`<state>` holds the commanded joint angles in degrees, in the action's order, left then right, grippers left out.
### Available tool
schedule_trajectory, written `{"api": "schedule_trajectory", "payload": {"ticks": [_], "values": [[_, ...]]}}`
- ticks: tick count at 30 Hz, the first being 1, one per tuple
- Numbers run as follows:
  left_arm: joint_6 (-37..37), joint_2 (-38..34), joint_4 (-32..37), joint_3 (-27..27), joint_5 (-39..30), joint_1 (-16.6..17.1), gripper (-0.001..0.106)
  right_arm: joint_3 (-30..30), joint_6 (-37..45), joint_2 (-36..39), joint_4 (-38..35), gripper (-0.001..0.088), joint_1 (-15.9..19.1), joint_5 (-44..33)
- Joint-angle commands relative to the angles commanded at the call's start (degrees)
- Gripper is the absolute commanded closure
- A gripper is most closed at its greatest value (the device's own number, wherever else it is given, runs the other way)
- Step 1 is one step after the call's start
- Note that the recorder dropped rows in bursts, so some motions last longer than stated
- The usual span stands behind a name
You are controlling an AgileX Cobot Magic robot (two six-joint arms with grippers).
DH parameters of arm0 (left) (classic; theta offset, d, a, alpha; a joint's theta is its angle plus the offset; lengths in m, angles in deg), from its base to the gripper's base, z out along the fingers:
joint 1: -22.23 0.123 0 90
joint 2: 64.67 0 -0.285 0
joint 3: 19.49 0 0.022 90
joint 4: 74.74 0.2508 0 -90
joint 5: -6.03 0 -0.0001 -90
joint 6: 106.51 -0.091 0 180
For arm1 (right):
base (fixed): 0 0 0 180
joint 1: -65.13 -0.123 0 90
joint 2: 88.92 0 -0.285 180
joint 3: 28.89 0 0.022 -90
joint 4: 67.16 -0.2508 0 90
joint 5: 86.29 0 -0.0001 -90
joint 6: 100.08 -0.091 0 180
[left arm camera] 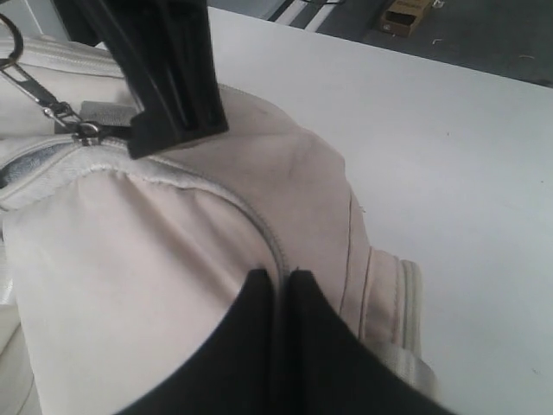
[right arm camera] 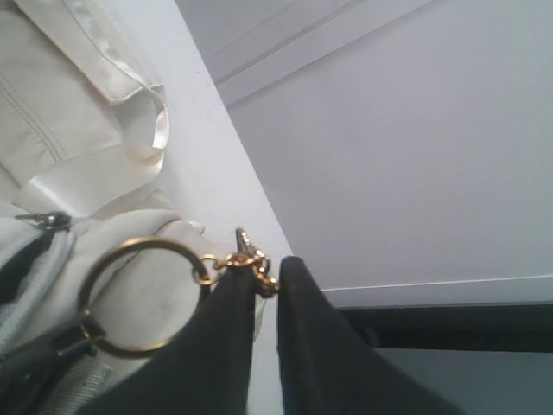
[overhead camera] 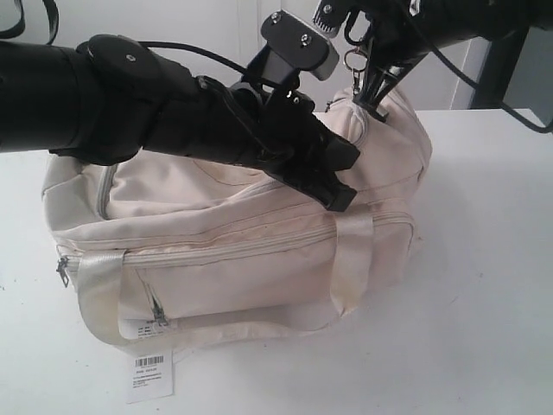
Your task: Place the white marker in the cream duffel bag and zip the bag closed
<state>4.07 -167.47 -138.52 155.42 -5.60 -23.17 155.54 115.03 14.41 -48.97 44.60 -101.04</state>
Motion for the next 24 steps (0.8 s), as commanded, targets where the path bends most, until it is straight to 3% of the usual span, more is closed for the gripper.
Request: {"api": "schedule_trajectory", "payload": {"ticks": [12,24], "values": [[0.0,0.3,0.0,0.0,-1.0,0.0,0.105,0.0,0.7,5.2,0.0,0.0868,1.2,5.0],[-0.5,0.3,0.0,0.0,-1.7,0.0,0.105,0.0,0.7,5.4,0.0,0.0868,2.3,6.1]]}}
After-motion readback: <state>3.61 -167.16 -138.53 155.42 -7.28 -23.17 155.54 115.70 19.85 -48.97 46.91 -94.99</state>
